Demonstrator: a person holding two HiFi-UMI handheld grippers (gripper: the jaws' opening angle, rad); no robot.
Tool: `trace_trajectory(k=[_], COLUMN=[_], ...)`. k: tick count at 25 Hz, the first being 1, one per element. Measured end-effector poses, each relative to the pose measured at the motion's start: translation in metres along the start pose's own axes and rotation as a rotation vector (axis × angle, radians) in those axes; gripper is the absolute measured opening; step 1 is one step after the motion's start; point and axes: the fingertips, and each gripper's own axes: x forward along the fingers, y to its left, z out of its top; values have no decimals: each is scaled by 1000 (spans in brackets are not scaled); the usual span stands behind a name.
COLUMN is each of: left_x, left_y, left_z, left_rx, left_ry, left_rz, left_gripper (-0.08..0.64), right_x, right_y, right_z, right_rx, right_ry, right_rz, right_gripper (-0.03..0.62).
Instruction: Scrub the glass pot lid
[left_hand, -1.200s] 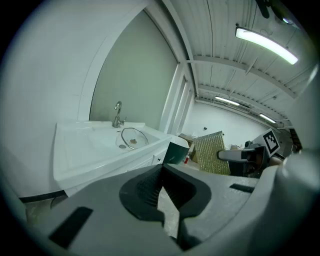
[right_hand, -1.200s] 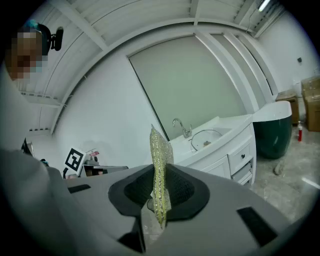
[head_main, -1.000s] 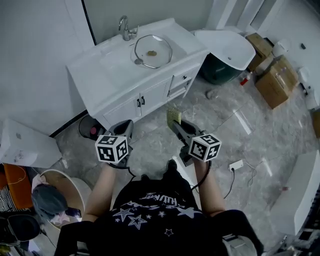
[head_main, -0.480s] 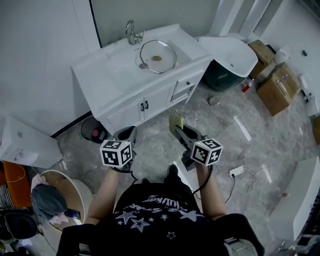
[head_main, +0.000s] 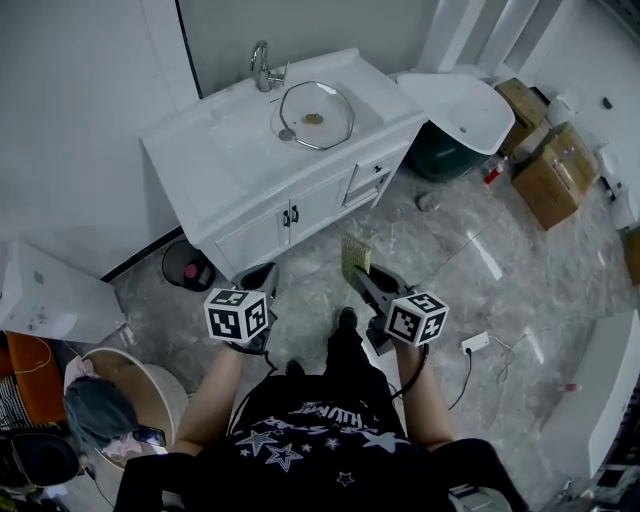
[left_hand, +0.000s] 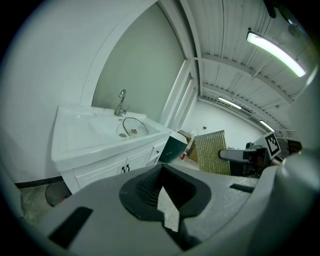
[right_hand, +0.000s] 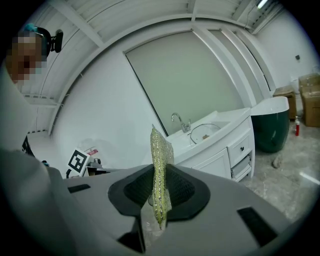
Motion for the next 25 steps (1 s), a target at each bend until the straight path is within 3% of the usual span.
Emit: trace_trajectory(k=[9, 25], left_x=[42, 182], left_y=[16, 25], left_z=[23, 125], left_rx=[2, -20], left_ry=[7, -34], left_rz=[45, 152], left_gripper=[8, 8], right_x=[44, 136], right_y=[-51, -172], right_z=[19, 126], right_rx=[48, 37], right_ry=[15, 68], right_rz=[33, 169], right_gripper=[67, 67])
